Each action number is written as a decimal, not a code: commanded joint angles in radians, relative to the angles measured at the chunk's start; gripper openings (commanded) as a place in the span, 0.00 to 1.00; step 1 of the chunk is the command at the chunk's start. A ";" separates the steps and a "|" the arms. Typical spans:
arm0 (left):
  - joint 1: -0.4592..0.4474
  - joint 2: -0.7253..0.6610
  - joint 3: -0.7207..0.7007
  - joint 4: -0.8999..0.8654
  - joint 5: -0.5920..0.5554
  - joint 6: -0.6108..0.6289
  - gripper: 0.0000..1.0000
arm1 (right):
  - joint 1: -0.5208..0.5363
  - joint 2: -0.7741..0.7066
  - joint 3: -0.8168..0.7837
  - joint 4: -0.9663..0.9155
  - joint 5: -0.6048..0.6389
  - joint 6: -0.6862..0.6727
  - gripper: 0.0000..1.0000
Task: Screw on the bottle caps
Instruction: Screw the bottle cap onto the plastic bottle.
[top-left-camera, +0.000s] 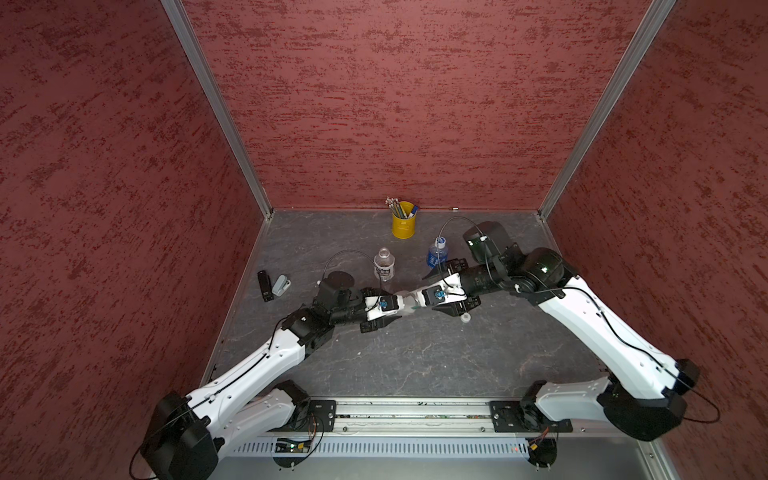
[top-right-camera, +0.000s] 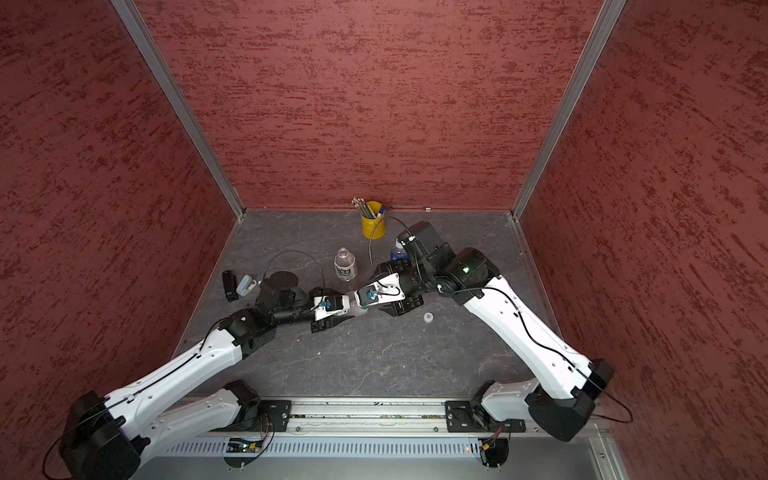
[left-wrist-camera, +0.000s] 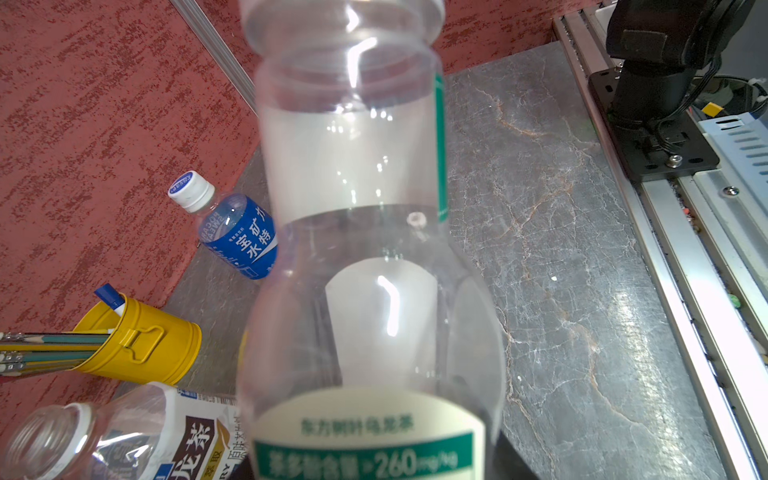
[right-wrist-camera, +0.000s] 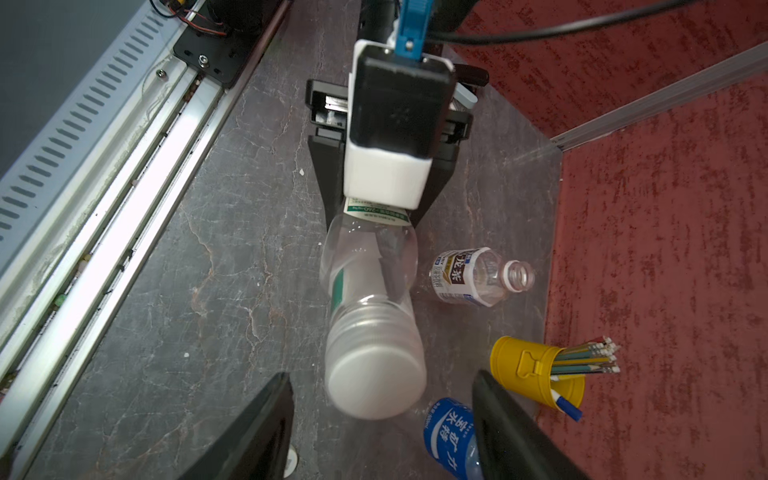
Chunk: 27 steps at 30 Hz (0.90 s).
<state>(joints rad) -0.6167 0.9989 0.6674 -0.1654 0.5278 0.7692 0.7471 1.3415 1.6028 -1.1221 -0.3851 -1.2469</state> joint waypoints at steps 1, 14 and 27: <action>0.005 0.003 0.030 -0.007 0.032 0.011 0.38 | 0.019 0.021 0.025 -0.030 0.059 -0.072 0.65; 0.005 0.009 0.037 0.001 0.038 0.016 0.38 | 0.042 0.074 0.059 -0.091 0.088 -0.079 0.40; -0.094 -0.072 -0.041 0.238 -0.207 0.056 0.37 | 0.048 0.242 0.068 -0.162 0.076 0.595 0.39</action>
<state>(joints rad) -0.6678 0.9722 0.6239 -0.1520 0.3717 0.7883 0.7837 1.5261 1.7027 -1.2682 -0.2840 -0.9367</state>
